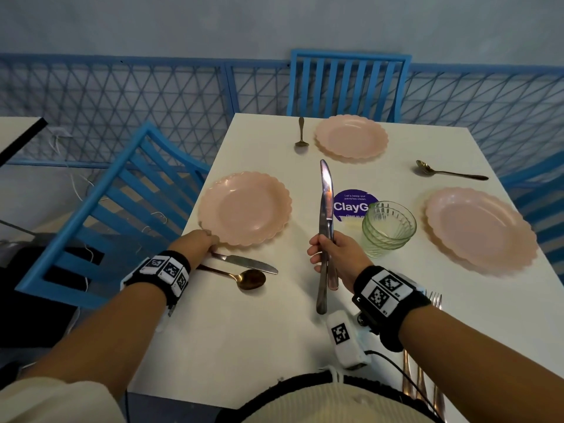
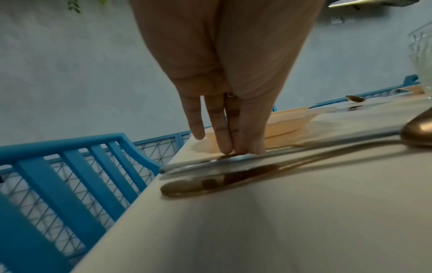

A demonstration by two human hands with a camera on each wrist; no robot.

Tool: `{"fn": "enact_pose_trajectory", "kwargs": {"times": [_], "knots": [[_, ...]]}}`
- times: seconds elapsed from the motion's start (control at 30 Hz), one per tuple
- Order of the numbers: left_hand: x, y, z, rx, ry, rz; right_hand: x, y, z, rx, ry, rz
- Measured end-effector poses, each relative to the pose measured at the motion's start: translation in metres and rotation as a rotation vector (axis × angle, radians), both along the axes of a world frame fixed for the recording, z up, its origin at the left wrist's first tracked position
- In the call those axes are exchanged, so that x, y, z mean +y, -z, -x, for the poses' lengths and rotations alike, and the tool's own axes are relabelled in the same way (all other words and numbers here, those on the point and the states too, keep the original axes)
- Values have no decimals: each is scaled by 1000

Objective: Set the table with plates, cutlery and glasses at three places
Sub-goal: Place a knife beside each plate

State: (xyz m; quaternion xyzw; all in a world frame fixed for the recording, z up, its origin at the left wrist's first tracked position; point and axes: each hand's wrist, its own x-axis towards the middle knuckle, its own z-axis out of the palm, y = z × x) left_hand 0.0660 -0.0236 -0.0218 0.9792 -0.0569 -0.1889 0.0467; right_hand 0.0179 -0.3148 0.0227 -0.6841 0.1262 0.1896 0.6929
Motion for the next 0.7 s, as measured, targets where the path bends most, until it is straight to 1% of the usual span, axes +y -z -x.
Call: {"fn": "enact_pose_trajectory", "kwargs": {"times": [0.13,0.27,0.57,0.7], "knots": [[-4,8,9,-48,34,-58,-2,1,-2,2,7,-6],[-4,11,17,-118,11,-76,-1,2,-3,2,4,-9],[-7,8,24,-153,-80,-9,-1,5,1,4,-4,-9],[-9,5,26,-156,-71,-7,-3,5,1,-4,-2,-8]]}}
